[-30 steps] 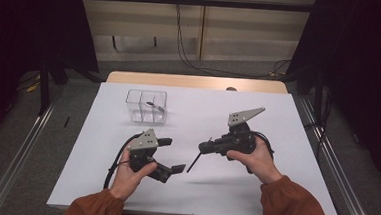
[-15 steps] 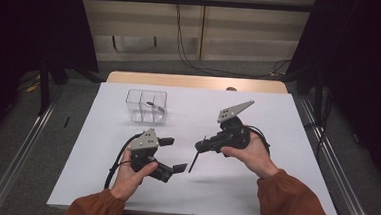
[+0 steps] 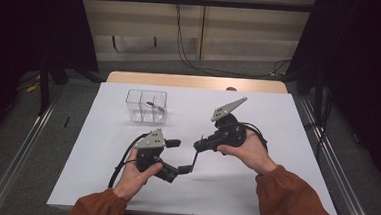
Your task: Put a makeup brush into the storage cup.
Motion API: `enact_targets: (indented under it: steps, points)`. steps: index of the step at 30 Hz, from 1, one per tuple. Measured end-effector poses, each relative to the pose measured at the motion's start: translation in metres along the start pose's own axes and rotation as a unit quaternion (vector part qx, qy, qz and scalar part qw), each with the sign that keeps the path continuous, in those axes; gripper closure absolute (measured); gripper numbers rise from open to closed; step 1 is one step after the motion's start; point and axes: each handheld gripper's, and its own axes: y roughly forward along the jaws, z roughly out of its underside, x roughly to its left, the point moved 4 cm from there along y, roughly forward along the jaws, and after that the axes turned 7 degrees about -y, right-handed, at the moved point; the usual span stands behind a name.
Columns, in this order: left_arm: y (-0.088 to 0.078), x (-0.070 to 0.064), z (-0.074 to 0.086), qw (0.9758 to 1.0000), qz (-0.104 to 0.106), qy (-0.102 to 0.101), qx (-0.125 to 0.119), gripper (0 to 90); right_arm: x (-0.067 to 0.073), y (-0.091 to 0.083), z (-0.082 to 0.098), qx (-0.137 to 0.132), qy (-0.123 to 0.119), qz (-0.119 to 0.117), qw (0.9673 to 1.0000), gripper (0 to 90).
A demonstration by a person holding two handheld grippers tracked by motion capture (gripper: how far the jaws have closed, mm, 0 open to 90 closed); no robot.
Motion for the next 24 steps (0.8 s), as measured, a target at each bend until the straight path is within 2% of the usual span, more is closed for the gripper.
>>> enact_targets:
  steps: [3,6,8,11,12,14,16,18,20,24]
  points:
    - [0.003,0.0,-0.001,0.9999,0.005,-0.009,-0.002,5.7,-0.001,0.001,-0.002,0.003,0.002,0.004,1.0,86.1]
    - [0.006,0.0,-0.002,0.9999,-0.009,-0.002,0.008,5.4,-0.002,0.002,-0.003,0.001,0.004,0.005,1.0,86.1]
    - [0.008,0.0,-0.002,0.9999,-0.007,-0.007,0.009,5.4,-0.002,0.002,-0.003,0.002,0.006,0.005,1.0,86.1]
    - [0.012,0.0,-0.004,0.9998,-0.014,-0.001,0.013,7.3,-0.002,0.004,-0.004,0.003,0.008,0.002,1.0,86.2]
    - [0.014,-0.001,-0.004,0.9998,-0.009,-0.003,0.019,7.9,-0.002,0.004,-0.004,0.004,0.007,0.001,1.0,86.1]
    - [0.016,-0.001,-0.003,0.9993,-0.009,-0.004,0.036,16.2,-0.001,0.005,-0.005,0.003,0.006,-0.001,1.0,86.1]
    - [0.017,0.0,-0.002,0.999,-0.007,-0.011,0.042,18.7,-0.001,0.006,-0.006,0.003,0.004,-0.003,1.0,86.1]
    - [0.017,0.002,-0.001,0.9991,-0.008,-0.007,0.04,29.6,0.0,0.008,-0.007,-0.001,0.002,-0.005,1.0,86.1]
    - [0.017,0.003,-0.001,0.9991,-0.011,-0.006,0.04,33.6,0.0,0.01,-0.007,-0.004,0.003,-0.009,1.0,86.1]
    - [0.014,0.0,-0.002,0.9994,-0.002,-0.001,0.033,43.5,0.0,0.013,-0.007,-0.002,0.003,-0.011,0.9999,86.1]
